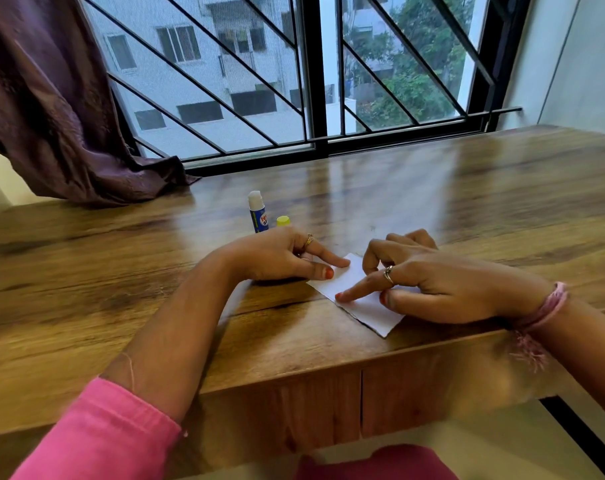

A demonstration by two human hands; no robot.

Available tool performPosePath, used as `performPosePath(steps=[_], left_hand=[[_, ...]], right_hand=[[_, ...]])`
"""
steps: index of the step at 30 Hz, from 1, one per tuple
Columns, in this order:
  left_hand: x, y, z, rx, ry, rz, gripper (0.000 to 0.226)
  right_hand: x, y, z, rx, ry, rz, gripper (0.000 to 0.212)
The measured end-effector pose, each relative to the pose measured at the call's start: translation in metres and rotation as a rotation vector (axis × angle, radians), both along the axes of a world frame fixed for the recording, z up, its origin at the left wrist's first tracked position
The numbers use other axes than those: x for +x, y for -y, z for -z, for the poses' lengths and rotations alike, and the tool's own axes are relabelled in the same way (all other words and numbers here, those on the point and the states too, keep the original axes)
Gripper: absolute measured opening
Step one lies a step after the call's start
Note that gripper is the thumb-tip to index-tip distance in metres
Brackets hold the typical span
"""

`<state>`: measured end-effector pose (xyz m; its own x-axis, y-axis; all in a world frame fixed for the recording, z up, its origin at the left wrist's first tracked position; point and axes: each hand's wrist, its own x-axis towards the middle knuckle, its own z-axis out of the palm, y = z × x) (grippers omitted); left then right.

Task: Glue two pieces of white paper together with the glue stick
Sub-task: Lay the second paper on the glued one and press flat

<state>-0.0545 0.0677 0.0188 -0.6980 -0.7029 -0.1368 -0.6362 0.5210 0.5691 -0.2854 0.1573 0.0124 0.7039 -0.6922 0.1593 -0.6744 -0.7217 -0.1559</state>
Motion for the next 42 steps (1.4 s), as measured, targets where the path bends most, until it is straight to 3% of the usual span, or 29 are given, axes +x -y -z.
performPosePath(steps=[4,8,12,17,19,23,28,30,37,42], left_hand=[[-0.001,0.000,0.000,0.011,0.008,-0.029,0.023],[-0.001,0.001,0.001,0.009,0.007,-0.042,0.024],[-0.002,0.002,0.000,0.008,0.009,-0.056,0.022],[0.000,0.002,0.001,0.036,-0.011,-0.052,0.023],[-0.001,0.002,0.001,0.033,-0.015,-0.051,0.024],[0.000,0.002,0.002,0.028,-0.012,-0.043,0.023],[0.002,0.003,0.003,0.008,-0.033,-0.051,0.022],[0.002,0.003,0.003,-0.001,-0.047,-0.060,0.022],[0.002,-0.001,0.002,-0.024,-0.161,-0.054,0.025],[0.001,-0.012,-0.007,-0.099,-0.269,0.010,0.027]], right_hand=[[-0.003,-0.007,-0.002,0.005,0.019,-0.037,0.043],[-0.005,-0.011,0.001,-0.088,-0.009,0.049,0.025],[-0.009,-0.019,0.003,-0.117,-0.078,0.081,0.027],[-0.017,-0.030,0.005,-0.088,0.035,0.035,0.025],[-0.020,-0.036,0.002,-0.052,0.098,-0.060,0.034],[-0.024,-0.039,0.005,-0.024,0.180,-0.056,0.038],[-0.030,-0.034,0.010,0.068,0.726,0.069,0.034],[-0.032,-0.030,0.014,0.054,0.827,0.180,0.024],[-0.019,-0.034,0.021,-0.046,0.583,0.346,0.005],[-0.017,-0.048,0.026,-0.049,0.425,0.382,0.026]])
